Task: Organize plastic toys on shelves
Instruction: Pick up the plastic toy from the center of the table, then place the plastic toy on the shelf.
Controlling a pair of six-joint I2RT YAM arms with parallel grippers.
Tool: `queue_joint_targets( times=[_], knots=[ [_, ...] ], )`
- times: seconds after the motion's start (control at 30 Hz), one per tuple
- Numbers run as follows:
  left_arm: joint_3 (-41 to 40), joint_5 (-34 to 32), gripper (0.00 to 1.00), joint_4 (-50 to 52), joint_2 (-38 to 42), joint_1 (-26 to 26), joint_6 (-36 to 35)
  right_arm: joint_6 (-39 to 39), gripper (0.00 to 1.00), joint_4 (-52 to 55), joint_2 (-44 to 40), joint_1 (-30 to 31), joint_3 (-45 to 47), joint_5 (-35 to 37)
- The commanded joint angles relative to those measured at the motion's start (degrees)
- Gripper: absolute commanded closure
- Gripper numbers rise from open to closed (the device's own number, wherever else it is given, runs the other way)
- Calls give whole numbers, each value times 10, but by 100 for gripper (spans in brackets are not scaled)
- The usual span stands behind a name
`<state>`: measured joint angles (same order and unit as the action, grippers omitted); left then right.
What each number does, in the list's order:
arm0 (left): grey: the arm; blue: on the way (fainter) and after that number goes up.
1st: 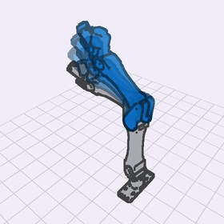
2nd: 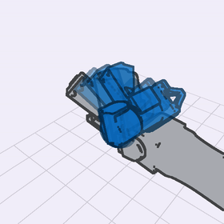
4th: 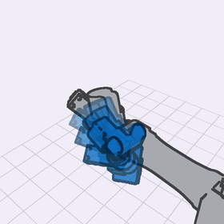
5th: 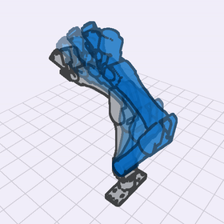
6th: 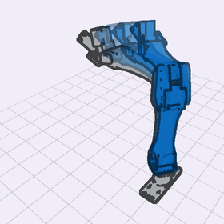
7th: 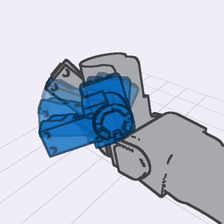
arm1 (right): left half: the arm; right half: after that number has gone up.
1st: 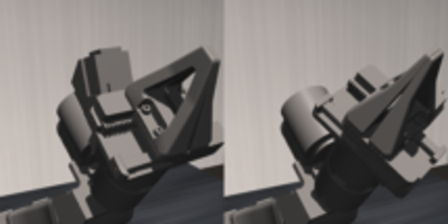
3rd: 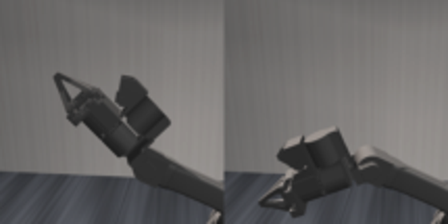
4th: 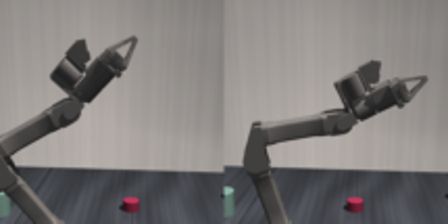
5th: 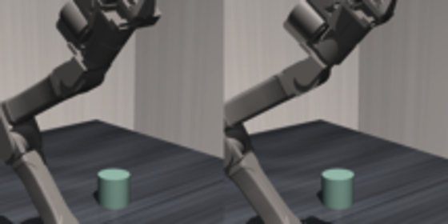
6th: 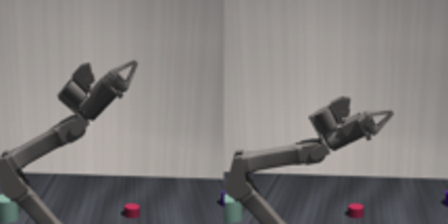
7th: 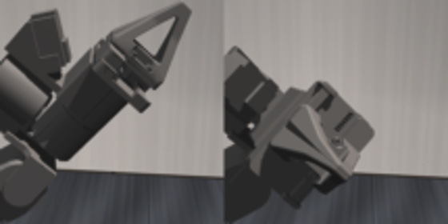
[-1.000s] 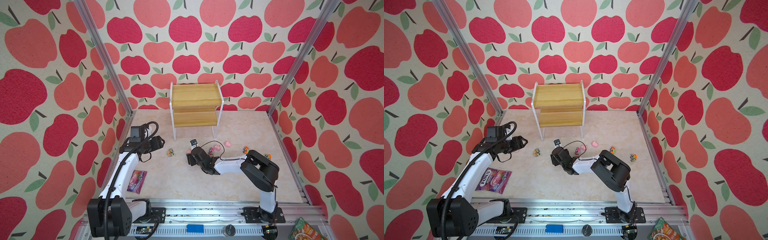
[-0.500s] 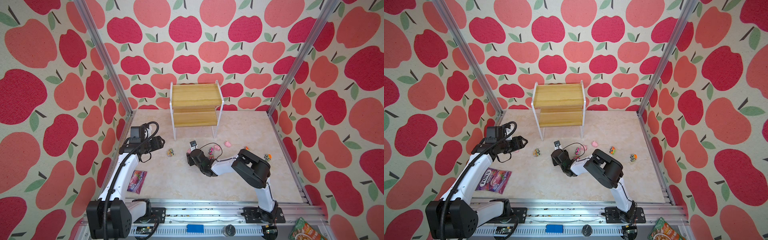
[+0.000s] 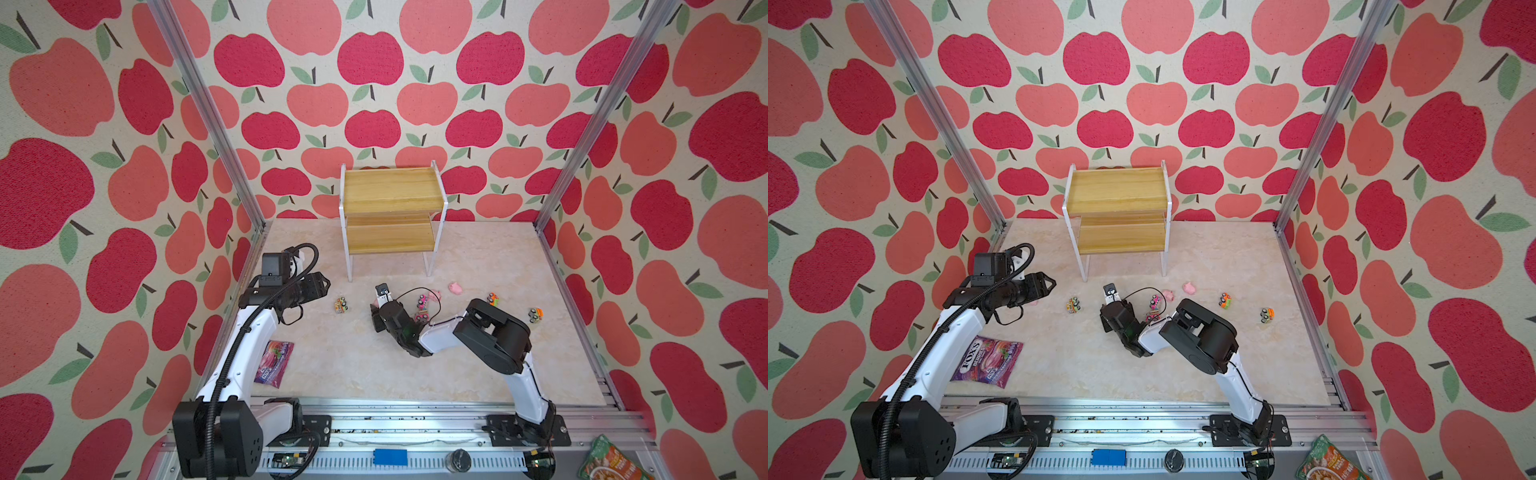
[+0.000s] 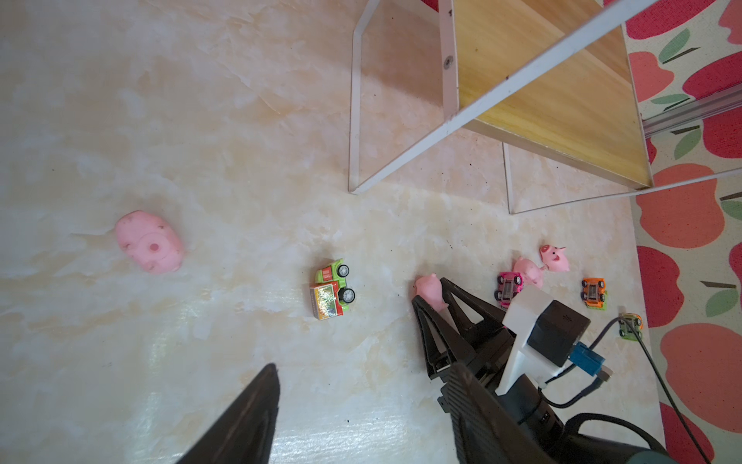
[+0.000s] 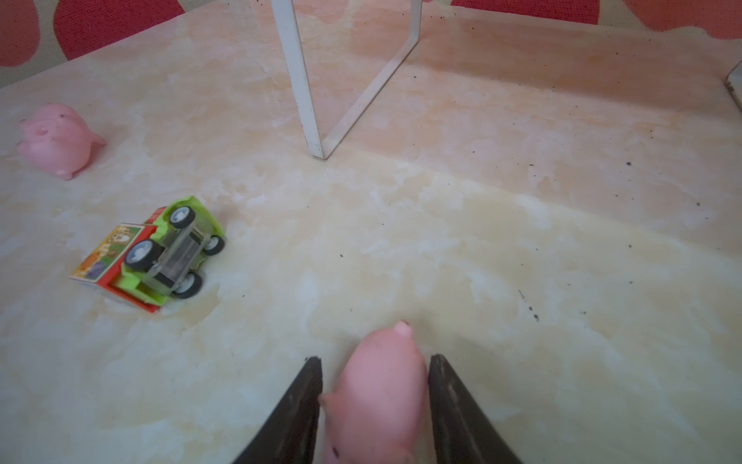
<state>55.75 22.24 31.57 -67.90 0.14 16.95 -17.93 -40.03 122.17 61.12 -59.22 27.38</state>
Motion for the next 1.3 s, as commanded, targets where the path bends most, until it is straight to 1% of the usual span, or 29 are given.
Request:
queue_joint_targets(
  times=[0.0, 0.2, 0.37, 0.5, 0.67, 0.8, 1.1, 1.27],
  knots=[
    [-2, -6, 31, 11, 6, 3, -10, 14, 60, -16, 14, 3, -12, 11],
    [-3, -8, 31, 11, 8, 3, -11, 21, 76, -29, -3, 3, 4, 1],
    [-4, -10, 31, 11, 11, 5, -12, 47, 83, -49, -42, 2, 31, -31],
    [-5, -12, 31, 12, 15, 9, -14, 59, 84, -46, -69, 1, 46, -63],
    [-6, -14, 31, 13, 16, 12, -16, 56, 86, -31, -106, -5, 61, -102],
    [-5, -14, 31, 13, 16, 14, -16, 55, 86, -18, -143, -13, 70, -119],
    [-6, -18, 31, 16, 18, 25, -18, 78, 84, 37, -223, -51, 55, -128],
    [-6, -19, 31, 17, 16, 31, -22, 102, 84, 64, -243, -78, 34, -115]
  ],
)
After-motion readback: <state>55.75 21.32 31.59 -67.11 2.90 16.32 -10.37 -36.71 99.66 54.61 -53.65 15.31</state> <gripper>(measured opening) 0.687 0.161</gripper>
